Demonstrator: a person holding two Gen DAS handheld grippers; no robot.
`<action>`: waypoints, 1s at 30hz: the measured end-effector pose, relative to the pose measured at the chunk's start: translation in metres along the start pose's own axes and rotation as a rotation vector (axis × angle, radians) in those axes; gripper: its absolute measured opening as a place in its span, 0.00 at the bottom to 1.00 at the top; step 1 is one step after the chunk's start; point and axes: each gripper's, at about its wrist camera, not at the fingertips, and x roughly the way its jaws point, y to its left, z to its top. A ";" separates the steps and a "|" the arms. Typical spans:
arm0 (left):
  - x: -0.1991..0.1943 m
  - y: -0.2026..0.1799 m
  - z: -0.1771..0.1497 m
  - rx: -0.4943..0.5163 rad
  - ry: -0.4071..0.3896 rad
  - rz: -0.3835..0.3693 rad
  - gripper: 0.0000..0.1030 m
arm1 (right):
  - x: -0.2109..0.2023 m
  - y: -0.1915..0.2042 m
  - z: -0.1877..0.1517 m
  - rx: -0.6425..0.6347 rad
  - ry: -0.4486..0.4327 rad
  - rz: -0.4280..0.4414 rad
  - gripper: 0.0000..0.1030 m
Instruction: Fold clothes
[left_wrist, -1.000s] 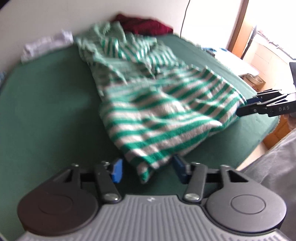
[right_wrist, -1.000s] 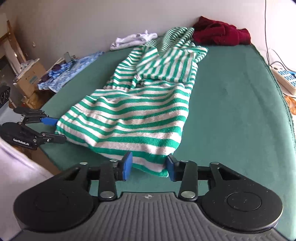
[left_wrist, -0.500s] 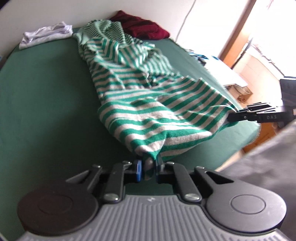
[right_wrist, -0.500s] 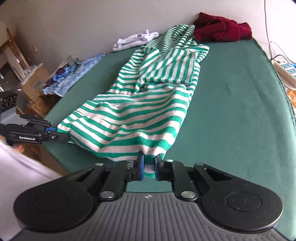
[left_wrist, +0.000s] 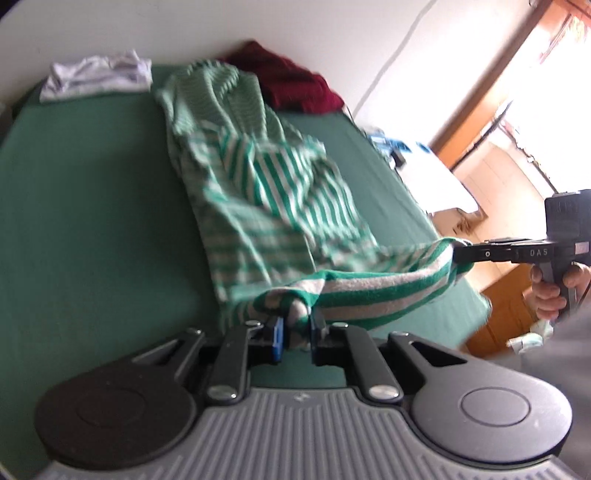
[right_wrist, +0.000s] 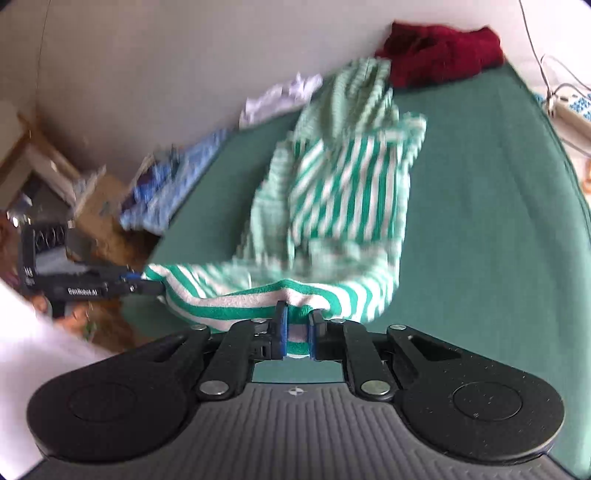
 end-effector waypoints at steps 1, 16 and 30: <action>0.004 0.006 0.010 -0.014 -0.008 -0.006 0.07 | 0.004 -0.004 0.009 0.012 -0.019 0.003 0.11; 0.110 0.087 0.117 -0.117 -0.081 0.068 0.07 | 0.099 -0.068 0.099 0.120 -0.158 -0.062 0.11; 0.099 0.110 0.108 -0.131 -0.122 0.133 0.42 | 0.096 -0.079 0.098 0.133 -0.232 -0.140 0.37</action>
